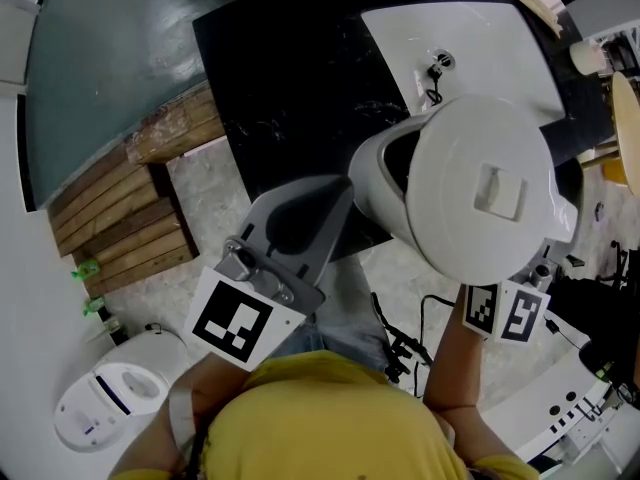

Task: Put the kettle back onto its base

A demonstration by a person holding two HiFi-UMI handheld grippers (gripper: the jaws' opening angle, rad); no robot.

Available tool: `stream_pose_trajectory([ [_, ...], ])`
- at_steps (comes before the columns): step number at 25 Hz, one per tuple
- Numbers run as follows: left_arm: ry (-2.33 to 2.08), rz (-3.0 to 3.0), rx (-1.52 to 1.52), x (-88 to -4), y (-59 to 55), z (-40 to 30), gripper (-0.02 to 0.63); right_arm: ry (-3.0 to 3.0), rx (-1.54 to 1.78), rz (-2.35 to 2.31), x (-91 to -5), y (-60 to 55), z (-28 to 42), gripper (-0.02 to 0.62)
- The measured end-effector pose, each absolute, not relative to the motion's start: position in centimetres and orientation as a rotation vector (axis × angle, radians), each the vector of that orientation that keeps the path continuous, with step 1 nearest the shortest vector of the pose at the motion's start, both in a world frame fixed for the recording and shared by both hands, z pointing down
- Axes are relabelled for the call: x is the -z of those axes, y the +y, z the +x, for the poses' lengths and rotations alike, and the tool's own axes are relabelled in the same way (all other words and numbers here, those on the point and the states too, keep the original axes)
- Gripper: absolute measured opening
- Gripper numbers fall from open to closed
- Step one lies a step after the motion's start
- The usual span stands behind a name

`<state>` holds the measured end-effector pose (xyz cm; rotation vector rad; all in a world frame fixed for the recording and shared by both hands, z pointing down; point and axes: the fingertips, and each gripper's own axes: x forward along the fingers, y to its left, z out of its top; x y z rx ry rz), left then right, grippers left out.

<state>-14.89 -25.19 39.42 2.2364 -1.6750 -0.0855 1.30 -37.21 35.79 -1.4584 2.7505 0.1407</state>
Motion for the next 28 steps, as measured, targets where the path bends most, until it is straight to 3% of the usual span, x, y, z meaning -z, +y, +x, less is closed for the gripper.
stream_pose_trajectory([
  [4,-1.677,2.251,0.095,-38.8,-24.9,-14.6,0.009,2.746,-0.142,-1.435,-35.4,-37.0,0.9,0.063],
  [8,-1.674,2.255,0.102,-38.6,-24.5,-14.4,0.009,2.747,-0.157,-1.452,-35.2,-36.8,0.9,0.132],
  [14,-1.667,2.268,0.104,-38.3,-24.5,-14.2,0.009,2.756,-0.135,-1.518,-35.5,-36.8,1.5,0.175],
  [28,-1.641,2.302,0.112,-37.6,-24.7,-13.3,0.01,2.702,-0.082,-1.717,-36.7,-34.9,2.8,0.183],
])
